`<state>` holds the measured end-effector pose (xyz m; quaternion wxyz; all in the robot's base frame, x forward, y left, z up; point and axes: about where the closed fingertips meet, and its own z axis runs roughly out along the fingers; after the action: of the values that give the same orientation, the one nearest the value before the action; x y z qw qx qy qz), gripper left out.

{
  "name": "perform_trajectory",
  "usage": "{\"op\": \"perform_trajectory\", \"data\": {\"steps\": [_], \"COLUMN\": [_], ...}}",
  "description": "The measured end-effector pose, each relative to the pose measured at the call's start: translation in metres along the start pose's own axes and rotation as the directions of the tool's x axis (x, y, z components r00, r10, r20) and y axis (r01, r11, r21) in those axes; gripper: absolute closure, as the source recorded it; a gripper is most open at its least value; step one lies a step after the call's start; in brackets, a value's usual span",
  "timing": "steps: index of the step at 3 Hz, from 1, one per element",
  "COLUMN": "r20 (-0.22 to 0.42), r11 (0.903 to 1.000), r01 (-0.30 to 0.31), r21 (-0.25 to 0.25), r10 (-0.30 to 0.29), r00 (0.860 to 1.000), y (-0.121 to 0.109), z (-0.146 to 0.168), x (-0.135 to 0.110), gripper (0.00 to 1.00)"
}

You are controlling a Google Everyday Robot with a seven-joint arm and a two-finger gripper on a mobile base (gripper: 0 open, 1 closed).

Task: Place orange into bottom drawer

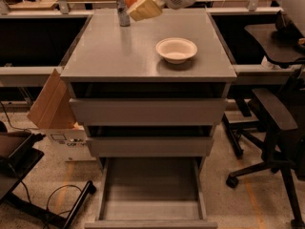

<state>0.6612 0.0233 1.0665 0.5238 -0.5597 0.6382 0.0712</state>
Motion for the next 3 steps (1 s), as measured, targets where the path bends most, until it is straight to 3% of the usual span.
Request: {"op": "perform_trajectory", "data": {"steps": [1,2,3], "r20": [0.045,-0.007,-0.115], "r11": [0.9971,0.9945,0.9845], "r01": [-0.045,-0.097,-0.163], "r21": [0.060,0.040,-0.067], "r10": [0.043,0.097,0.154], "r00": [0.998,0.995,0.981], "y": [0.032,0.080,0.148], "z": [-0.018,-0.009,0.027], "x": [0.009,0.088,0.193], "gripper": [1.00,1.00,1.00]}}
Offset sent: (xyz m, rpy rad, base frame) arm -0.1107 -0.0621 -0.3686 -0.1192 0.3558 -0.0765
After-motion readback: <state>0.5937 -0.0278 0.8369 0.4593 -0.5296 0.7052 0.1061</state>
